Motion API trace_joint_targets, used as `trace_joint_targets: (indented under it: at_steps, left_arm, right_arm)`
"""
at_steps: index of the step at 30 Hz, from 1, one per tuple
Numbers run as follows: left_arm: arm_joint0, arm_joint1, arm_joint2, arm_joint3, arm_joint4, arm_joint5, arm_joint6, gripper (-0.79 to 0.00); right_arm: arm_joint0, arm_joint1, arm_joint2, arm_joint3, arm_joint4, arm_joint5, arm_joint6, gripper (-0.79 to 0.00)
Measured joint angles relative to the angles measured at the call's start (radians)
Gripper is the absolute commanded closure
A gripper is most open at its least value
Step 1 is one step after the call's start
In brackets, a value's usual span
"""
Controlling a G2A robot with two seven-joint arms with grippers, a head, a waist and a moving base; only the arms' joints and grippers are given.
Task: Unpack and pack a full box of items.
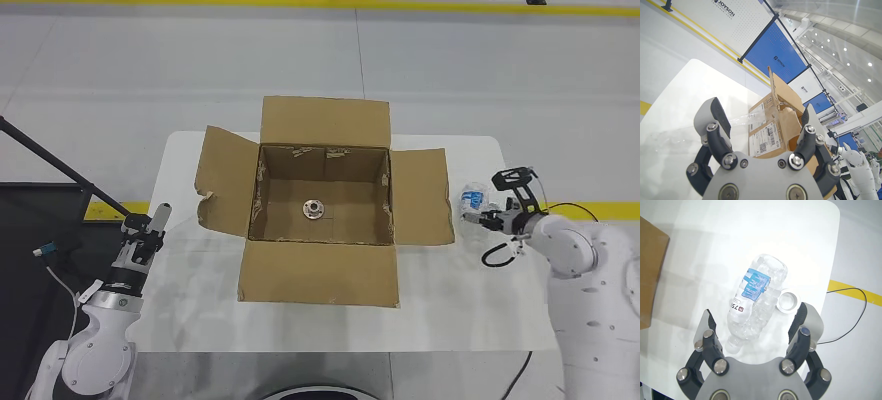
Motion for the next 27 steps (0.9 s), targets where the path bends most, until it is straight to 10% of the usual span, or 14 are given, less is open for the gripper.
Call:
trace_joint_targets:
  at_steps: [12, 17, 27]
  left_arm:
    - [0.000, 0.000, 0.000, 0.000, 0.000, 0.000, 0.000, -0.785]
    - [0.000, 0.000, 0.000, 0.000, 0.000, 0.000, 0.000, -0.785]
    - [0.000, 0.000, 0.000, 0.000, 0.000, 0.000, 0.000, -0.785]
  right_arm:
    - [0.074, -0.003, -0.104, 0.139, -0.047, 0.047, -0.051, -0.708]
    - [0.101, -0.004, -0.134, 0.188, -0.059, 0.072, -0.061, -0.379]
    - [0.102, 0.003, -0.138, 0.202, -0.039, 0.064, -0.085, -0.157]
